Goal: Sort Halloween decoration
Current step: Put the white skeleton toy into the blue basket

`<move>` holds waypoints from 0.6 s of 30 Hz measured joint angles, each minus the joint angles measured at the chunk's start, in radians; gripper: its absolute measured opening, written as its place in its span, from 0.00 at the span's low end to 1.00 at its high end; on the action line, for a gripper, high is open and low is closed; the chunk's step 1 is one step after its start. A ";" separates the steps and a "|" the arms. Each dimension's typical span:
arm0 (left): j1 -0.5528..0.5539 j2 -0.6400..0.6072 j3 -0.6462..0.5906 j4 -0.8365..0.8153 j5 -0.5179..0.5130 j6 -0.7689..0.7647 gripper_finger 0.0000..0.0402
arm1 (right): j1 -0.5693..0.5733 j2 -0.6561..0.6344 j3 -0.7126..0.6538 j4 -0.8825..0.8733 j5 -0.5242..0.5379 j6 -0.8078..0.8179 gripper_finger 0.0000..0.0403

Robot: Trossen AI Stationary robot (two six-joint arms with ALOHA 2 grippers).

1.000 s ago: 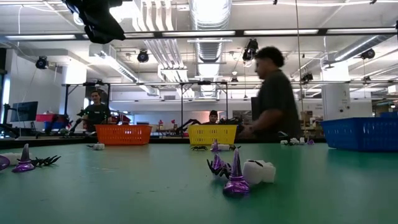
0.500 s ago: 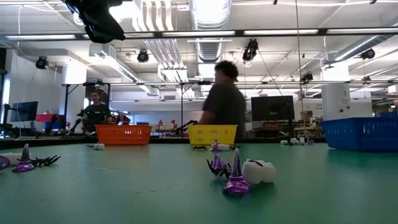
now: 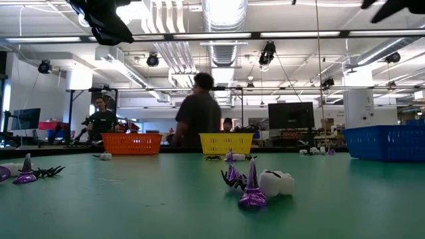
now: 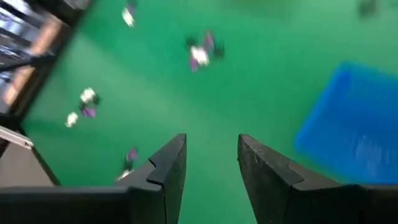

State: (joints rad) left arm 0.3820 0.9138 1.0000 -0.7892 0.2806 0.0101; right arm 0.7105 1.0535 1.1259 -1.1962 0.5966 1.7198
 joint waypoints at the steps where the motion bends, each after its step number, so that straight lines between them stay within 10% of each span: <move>1: 0.000 0.000 0.000 -0.001 0.000 0.001 0.13 | 0.000 0.018 0.001 0.002 -0.045 0.041 0.33; 18: 0.000 -0.002 0.000 -0.039 0.000 0.060 0.13 | 0.004 0.293 -0.035 0.070 -0.522 0.307 0.42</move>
State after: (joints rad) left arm 0.3820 0.9115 1.0000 -0.8283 0.2802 0.0700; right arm 0.7146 1.3461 1.0904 -1.1258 0.0745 2.0264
